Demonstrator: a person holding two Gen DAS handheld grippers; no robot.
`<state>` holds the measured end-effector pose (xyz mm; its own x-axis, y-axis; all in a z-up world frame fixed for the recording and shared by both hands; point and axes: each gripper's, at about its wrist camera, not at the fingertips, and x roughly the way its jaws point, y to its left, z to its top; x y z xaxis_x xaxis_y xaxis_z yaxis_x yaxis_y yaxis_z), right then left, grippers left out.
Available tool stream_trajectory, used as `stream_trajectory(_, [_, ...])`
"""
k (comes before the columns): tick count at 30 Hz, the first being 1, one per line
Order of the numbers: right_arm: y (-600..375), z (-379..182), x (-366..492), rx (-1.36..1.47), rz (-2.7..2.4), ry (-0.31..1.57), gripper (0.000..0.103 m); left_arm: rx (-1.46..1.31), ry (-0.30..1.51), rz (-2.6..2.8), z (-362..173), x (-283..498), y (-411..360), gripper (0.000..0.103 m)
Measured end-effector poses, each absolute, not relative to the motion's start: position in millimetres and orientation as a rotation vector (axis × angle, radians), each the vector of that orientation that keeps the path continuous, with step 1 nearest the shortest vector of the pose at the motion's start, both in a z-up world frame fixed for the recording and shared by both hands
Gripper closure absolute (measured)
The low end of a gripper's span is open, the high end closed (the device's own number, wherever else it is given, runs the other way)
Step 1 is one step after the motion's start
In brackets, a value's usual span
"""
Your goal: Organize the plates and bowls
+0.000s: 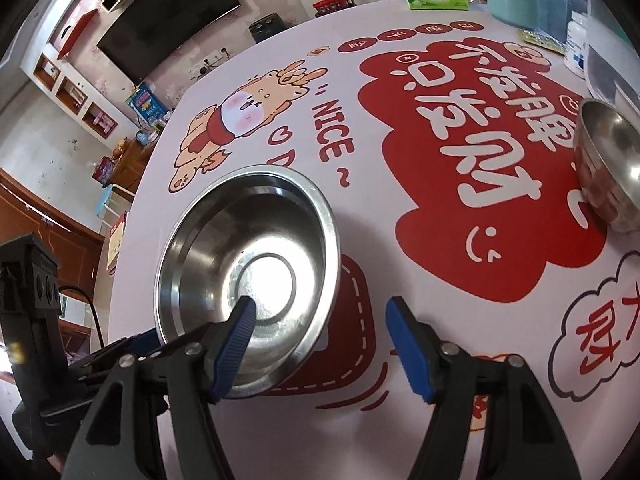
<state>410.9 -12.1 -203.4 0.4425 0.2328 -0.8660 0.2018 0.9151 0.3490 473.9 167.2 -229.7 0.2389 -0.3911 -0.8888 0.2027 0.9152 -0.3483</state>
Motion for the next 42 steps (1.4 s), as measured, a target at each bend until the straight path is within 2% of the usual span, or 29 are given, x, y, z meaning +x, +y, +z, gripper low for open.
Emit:
stream_trajectory(4, [-9,-204,415,0.413,0.026,1.132,0.061,-0.200,1.271,-0.420,-232,476,169,0.048])
stream_trajectory(6, [-7,-205,414,0.405,0.023,1.136,0.062,-0.221,1.286,-0.430,-235,476,171,0.053])
stream_trajectory(8, [-7,-205,413,0.408,0.023,1.140,0.065,-0.248,1.291,-0.449,-235,477,172,0.064])
stream_trajectory(10, [-6,-205,412,0.407,0.026,1.144,0.074,-0.248,1.289,-0.465,-233,476,169,0.070])
stream_trajectory(13, [-5,-204,412,0.400,0.035,1.141,0.082,-0.234,1.281,-0.482,-231,476,167,0.076])
stream_trajectory(23, [3,-191,401,0.383,0.037,1.144,0.083,-0.145,1.257,-0.467,-217,466,171,0.077])
stream_trajectory(42, [30,-122,327,0.330,0.113,1.046,0.083,-0.146,1.161,-0.440,-144,385,209,0.077])
